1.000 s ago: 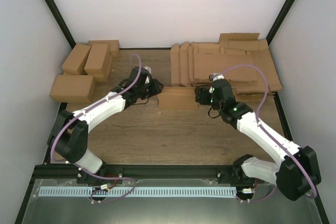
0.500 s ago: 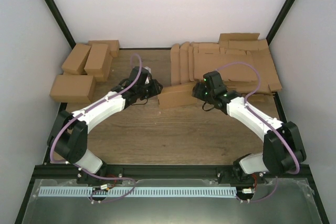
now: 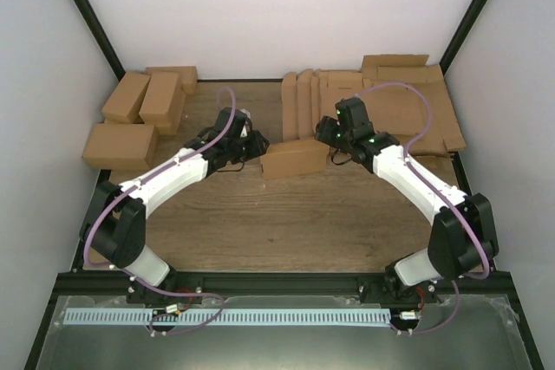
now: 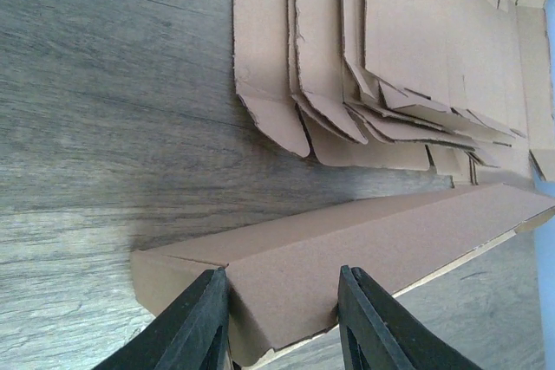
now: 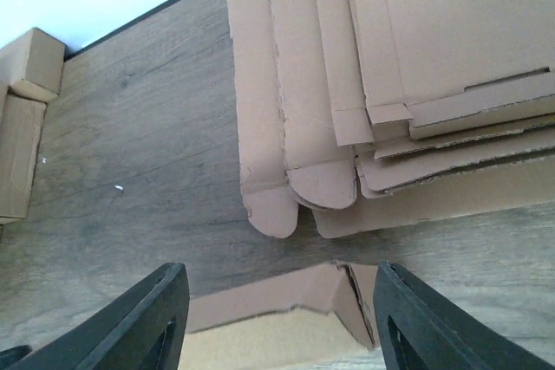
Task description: Fold the paper box
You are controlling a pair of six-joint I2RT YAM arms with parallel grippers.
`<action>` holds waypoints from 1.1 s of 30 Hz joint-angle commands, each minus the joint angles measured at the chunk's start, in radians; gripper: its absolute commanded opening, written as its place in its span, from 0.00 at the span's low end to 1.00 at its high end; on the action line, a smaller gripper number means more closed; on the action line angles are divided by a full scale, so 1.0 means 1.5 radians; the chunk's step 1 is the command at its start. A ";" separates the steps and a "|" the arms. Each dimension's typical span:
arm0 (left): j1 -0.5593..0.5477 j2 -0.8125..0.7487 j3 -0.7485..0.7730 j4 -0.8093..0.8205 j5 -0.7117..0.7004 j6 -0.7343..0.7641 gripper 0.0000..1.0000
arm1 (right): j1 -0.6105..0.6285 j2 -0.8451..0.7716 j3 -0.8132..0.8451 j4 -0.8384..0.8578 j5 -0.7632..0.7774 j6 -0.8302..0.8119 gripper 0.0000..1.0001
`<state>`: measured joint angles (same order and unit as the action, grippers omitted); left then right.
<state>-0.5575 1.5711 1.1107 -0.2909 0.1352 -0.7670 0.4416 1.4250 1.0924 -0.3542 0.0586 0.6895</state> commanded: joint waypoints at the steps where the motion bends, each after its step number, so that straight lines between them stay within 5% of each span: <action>1: 0.000 0.024 0.002 -0.074 -0.018 0.017 0.36 | -0.004 0.041 0.043 -0.029 0.010 -0.022 0.58; 10: -0.004 0.024 0.007 -0.079 -0.022 0.019 0.36 | -0.004 0.058 0.043 -0.034 -0.027 -0.014 0.38; 19: -0.011 0.028 0.038 -0.100 -0.022 0.031 0.40 | -0.004 0.052 0.019 -0.032 -0.004 -0.022 0.30; 27: -0.010 0.021 0.034 -0.115 -0.017 0.037 0.50 | -0.008 0.039 -0.034 -0.011 0.012 -0.033 0.27; 33: -0.007 0.019 0.030 -0.096 0.009 0.033 0.46 | -0.010 0.034 -0.054 0.016 0.002 -0.088 0.34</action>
<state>-0.5674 1.5875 1.1595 -0.3985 0.1284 -0.7277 0.4377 1.4776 1.0374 -0.3080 0.0456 0.6304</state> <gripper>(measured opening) 0.482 0.311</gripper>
